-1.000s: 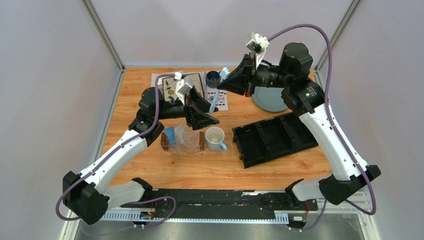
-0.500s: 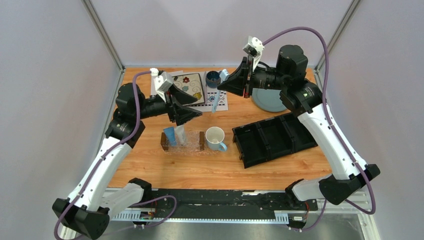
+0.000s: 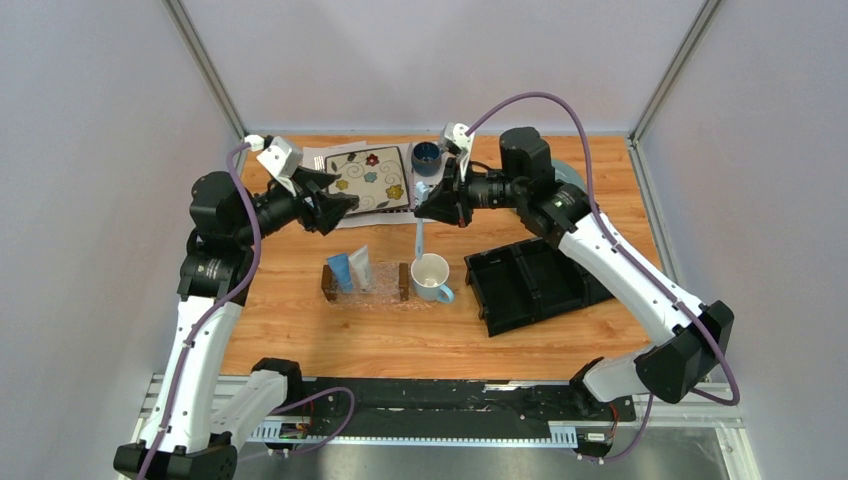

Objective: Prepare toiletry sets of a toothbrush and toothpaste on the tray

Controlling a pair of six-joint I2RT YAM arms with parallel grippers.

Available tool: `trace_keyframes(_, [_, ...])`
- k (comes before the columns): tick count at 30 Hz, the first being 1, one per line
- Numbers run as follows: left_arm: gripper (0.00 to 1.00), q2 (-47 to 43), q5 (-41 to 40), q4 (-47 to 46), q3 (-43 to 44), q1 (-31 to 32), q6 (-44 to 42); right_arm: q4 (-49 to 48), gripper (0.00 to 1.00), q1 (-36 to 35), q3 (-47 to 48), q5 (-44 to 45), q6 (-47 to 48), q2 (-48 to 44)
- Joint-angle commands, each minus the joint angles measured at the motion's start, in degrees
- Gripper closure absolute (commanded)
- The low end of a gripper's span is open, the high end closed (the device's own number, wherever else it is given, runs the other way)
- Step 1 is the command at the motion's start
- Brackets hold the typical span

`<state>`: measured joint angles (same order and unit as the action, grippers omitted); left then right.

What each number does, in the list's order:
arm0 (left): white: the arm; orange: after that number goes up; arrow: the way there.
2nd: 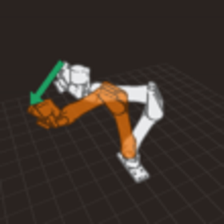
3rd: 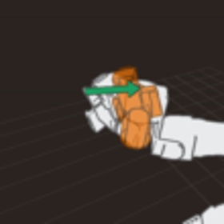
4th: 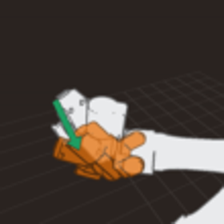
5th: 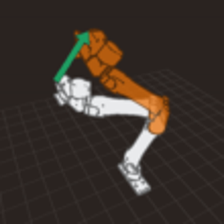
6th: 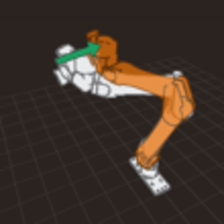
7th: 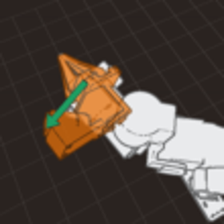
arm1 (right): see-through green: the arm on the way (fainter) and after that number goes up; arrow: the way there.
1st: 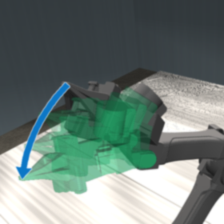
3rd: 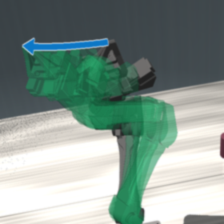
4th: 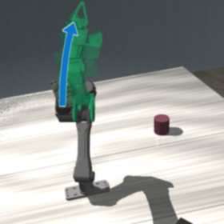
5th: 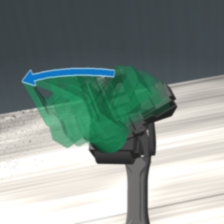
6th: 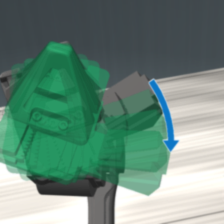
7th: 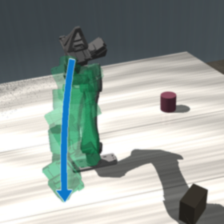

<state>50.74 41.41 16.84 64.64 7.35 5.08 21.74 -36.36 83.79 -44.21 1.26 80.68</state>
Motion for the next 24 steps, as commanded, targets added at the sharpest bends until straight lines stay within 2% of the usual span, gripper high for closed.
trace_keyframes(1, [0.27, -1.2, -6.7, 0.9, 1.7, -2.3, -1.7, -8.5, 1.0, -1.9, -3.4, 2.5, 1.5, 0.6])
trace_keyframes(6, [0.27, -1.7, -8.9, 0.5, 1.0, -3.9, -1.7, -15.3, 1.0, -4.2, -7.2, 2.9, 1.1, 1.8])
trace_keyframes(22, [0.27, -2.3, -11.3, -0.6, -2.0, -5.4, -4.1, -21.2, 1.0, -8.0, -7.9, 4.0, 2.7, 11.0])
trace_keyframes(24, [0.27, -2.5, -11.5, -0.4, -2.2, -5.5, -4.4, -24.2, 1.0, -8.2, -8.5, 4.7, 2.5, 11.8])
